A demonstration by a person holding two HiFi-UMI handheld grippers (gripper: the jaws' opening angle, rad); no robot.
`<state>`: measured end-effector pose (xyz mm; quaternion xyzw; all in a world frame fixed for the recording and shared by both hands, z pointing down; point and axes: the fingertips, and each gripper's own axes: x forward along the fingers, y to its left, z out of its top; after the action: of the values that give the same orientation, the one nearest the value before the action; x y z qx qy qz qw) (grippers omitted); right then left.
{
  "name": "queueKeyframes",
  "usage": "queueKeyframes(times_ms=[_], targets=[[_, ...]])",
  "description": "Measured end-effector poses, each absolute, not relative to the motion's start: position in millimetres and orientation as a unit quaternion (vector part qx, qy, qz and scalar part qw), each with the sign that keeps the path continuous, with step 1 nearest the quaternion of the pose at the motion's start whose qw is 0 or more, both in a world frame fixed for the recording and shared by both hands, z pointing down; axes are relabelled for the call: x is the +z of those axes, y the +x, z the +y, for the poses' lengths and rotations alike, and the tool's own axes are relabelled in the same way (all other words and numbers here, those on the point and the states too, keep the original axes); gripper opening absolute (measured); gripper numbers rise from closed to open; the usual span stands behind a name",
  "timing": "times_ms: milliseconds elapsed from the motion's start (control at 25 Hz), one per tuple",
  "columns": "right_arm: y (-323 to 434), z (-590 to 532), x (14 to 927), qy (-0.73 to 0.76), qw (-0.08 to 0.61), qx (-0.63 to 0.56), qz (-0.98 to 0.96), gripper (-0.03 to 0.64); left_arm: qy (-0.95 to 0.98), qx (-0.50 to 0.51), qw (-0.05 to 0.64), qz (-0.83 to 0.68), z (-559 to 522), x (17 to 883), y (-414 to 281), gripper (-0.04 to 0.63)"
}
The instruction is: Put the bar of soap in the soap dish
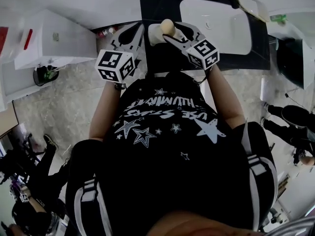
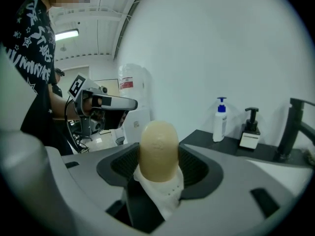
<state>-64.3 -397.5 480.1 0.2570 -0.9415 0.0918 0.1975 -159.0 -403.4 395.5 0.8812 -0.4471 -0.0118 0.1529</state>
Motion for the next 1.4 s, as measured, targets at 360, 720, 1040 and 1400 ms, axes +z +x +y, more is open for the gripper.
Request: queueKeyframes(times_ms=[360, 720, 1040, 1400], targets=[[-69, -393, 496, 0.192, 0.255, 0.067, -0.945, 0.253, 0.866, 0.003, 0.174, -0.469, -405, 412, -151, 0.012], [-74, -391, 515, 0.114, 0.311, 0.058, -0.942, 0.253, 0.84, 0.011, 0.187, -0.508, -406, 417, -150, 0.012], [-74, -395, 527, 0.087, 0.35, 0.045, -0.932, 0.254, 0.824, 0.003, 0.19, -0.533, -404, 418, -156, 0.012], [-72, -394, 536, 0.074, 0.379, 0.024, -0.922, 0.253, 0.83, 0.001, 0.188, -0.526, -403, 415, -149, 0.012]])
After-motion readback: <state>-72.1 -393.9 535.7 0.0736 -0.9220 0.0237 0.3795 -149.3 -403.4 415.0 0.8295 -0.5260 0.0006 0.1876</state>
